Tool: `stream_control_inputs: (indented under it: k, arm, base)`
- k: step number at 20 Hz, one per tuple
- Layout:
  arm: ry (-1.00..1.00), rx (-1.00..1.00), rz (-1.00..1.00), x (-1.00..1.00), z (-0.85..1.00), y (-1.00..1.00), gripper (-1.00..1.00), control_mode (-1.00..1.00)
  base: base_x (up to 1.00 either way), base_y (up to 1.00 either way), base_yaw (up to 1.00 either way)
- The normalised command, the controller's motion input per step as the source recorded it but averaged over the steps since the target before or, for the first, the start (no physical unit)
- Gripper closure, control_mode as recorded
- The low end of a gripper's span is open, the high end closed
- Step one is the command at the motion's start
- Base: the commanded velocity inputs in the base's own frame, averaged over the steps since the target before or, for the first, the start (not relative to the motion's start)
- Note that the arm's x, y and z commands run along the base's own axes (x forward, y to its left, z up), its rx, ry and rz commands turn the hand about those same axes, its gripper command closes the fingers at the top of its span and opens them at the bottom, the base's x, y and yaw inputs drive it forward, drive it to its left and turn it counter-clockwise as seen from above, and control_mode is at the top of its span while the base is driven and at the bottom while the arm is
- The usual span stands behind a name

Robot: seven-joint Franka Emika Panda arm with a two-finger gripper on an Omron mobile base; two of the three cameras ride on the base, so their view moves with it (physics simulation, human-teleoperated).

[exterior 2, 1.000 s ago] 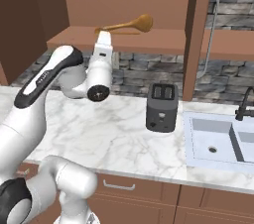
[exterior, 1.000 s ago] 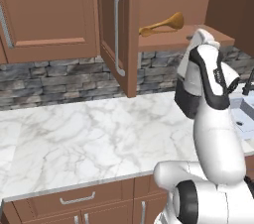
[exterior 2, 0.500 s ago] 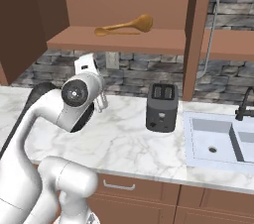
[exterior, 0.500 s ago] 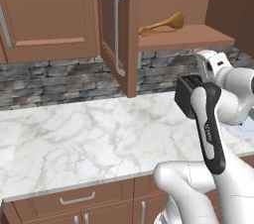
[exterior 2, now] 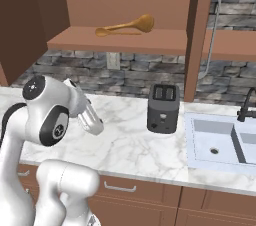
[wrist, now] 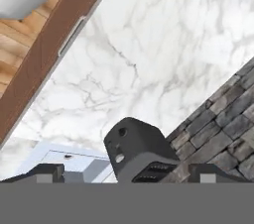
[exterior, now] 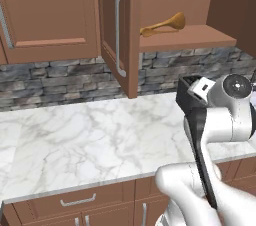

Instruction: Organize the utensils by type. Pick up the wooden spoons from the counter and place them in the open cabinet. Then pick up the metallic utensils from the counter and place them in the open drawer.

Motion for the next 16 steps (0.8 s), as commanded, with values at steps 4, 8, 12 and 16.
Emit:
stream_control_inputs:
  k: [4, 8, 12, 16]
  arm:
    - [0.24, -0.27, 0.09, -0.23, -0.09, 0.37, -1.0, -1.0]
    - [0.14, -0.14, 0.23, -0.03, -0.25, 0.39, -1.0, -1.0]
    - [0.07, -0.06, 0.21, -0.06, -0.38, 0.11, -1.0, -1.0]
    - [0.0, 0.0, 0.08, -0.2, -0.33, -0.03, -1.0, -1.0]
  base:
    - [0.0, 0.0, 0.0]
    - [0.0, 0.0, 0.0]
    - [0.0, 0.0, 0.0]
    - [0.0, 0.0, 0.0]
